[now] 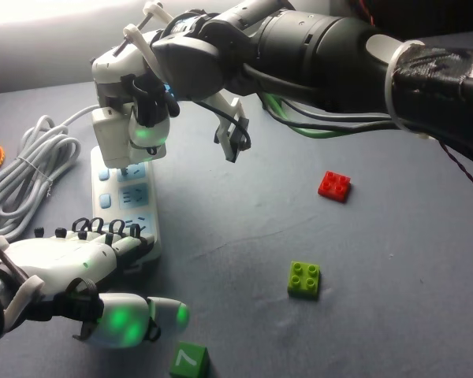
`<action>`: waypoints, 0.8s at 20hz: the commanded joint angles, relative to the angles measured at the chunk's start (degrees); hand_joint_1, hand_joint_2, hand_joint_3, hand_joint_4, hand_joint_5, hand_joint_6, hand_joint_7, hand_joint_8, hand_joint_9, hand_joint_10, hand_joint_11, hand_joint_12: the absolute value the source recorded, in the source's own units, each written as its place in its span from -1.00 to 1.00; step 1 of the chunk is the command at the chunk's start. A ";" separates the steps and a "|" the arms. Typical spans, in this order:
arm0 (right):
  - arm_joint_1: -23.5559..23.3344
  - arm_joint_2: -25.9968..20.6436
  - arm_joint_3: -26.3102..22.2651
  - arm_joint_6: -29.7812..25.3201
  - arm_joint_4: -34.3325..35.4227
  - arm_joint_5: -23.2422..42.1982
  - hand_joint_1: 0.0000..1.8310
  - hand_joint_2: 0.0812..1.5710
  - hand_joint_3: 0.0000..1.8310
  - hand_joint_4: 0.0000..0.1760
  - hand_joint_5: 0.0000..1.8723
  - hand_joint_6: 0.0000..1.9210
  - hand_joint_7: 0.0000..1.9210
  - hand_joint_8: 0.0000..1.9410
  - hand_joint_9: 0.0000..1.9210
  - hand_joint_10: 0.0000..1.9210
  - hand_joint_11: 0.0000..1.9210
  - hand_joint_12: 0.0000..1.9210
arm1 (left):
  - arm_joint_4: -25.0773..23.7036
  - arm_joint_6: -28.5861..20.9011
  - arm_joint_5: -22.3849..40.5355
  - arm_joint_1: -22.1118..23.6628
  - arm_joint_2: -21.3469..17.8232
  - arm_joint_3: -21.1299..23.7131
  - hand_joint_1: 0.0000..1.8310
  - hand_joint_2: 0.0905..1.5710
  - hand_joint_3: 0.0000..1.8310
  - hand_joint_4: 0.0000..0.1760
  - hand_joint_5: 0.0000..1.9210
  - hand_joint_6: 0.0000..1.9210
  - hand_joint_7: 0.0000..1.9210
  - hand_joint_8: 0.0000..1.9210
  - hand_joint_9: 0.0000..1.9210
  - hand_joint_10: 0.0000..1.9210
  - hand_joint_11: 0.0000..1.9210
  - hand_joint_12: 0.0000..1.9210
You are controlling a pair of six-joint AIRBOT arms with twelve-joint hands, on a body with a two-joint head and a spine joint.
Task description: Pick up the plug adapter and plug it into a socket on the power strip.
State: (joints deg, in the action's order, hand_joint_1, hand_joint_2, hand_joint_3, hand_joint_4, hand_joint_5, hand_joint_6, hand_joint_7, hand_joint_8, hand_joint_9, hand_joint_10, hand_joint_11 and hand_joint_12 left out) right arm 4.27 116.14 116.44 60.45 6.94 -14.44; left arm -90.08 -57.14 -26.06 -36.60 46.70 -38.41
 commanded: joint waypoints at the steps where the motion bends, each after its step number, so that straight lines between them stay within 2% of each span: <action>1: -1.17 0.03 -0.21 0.21 0.32 5.69 0.37 0.38 -1.00 -1.00 0.00 -0.05 0.10 0.09 0.03 0.03 -0.13 0.48 | 1.09 -0.21 2.97 -0.54 1.00 -0.12 -1.00 0.43 -1.00 -1.00 -0.99 -0.99 -0.96 -0.99 -0.97 -0.99 -1.00 -1.00; 3: -1.17 0.04 -0.64 0.85 0.32 5.92 0.38 0.37 -1.00 -1.00 0.03 -0.11 0.13 0.04 0.05 0.01 -0.12 0.46 | 1.09 -0.21 2.99 -0.61 1.05 -0.11 -1.00 0.43 -1.00 -1.00 -0.99 -1.00 -0.97 -1.00 -0.97 -1.00 -1.00 -1.00; 5: -1.17 0.06 -1.13 1.03 0.31 6.03 0.37 0.39 -1.00 -1.00 -0.02 -0.03 0.09 0.11 0.04 0.02 -0.12 0.47 | 0.85 -0.21 3.00 -0.66 1.05 -0.13 -1.00 0.43 -1.00 -1.00 -0.98 -0.99 -0.96 -0.99 -0.97 -0.99 -1.00 -1.00; 8: -1.11 0.08 -1.93 1.40 0.31 6.29 0.36 0.40 -1.00 -1.00 -0.02 -0.03 0.06 0.17 0.00 0.06 -0.15 0.50 | 0.74 -0.21 3.11 -0.79 1.06 -0.15 -1.00 0.43 -1.00 -1.00 -0.97 -0.99 -0.95 -0.99 -0.96 -0.99 -1.00 -1.00; 15: -0.39 -0.15 -2.89 2.53 0.31 7.31 0.37 0.38 -1.00 -1.00 0.03 -0.10 0.09 0.12 0.03 0.05 -0.10 0.46 | 0.74 -0.24 3.14 -0.81 1.05 -0.10 -1.00 0.43 -1.00 -1.00 -0.98 -0.99 -0.96 -0.99 -0.97 -0.99 -1.00 -1.00; 16: -0.41 -0.24 -2.88 3.06 0.30 7.62 0.37 0.39 -1.00 -1.00 -0.01 -0.05 0.08 0.13 0.02 0.05 -0.12 0.47 | 0.74 -0.27 3.14 -0.81 1.04 -0.10 -1.00 0.44 -1.00 -1.00 -0.97 -0.99 -0.96 -0.99 -0.96 -0.99 -1.00 -1.00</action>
State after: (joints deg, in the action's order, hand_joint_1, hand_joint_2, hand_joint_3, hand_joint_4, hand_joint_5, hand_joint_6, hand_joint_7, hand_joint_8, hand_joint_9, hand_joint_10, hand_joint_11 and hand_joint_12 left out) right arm 4.23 116.05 113.65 63.40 6.87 -13.47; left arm -90.70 -57.12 -25.98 -36.84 46.92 -38.52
